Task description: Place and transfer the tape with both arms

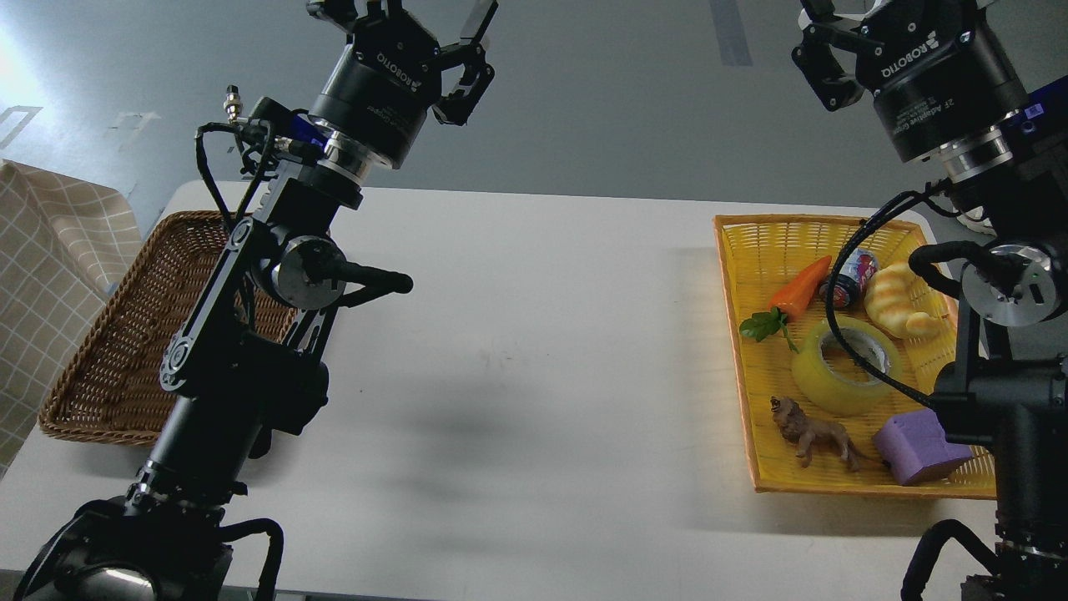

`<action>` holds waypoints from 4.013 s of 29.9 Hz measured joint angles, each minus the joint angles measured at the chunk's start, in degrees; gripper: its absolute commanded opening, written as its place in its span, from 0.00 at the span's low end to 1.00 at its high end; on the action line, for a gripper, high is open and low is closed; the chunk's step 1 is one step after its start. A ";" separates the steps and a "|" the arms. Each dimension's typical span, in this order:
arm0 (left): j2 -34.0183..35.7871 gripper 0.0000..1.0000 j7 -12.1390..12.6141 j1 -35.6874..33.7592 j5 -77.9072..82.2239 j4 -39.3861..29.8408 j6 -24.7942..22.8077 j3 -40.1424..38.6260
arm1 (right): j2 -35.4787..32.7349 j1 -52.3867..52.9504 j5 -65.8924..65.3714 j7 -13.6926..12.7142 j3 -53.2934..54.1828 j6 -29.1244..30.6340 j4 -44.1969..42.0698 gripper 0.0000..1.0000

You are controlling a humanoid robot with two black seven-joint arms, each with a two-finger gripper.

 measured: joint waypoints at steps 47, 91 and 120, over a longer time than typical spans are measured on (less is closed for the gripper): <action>0.86 0.98 3.73 3.32 0.24 -0.15 -5.77 0.61 | 0.00 -1.05 -2.36 -2.23 -2.09 0.01 4.24 1.00; 3.66 0.98 2.78 2.84 -0.05 -0.66 -2.93 -0.04 | 0.00 -2.84 -1.44 -2.18 -2.55 0.01 6.52 1.00; 4.44 0.98 2.77 3.10 0.04 -0.66 -2.83 -0.27 | -28.48 -8.52 -29.40 -1.76 -9.69 0.00 7.83 1.00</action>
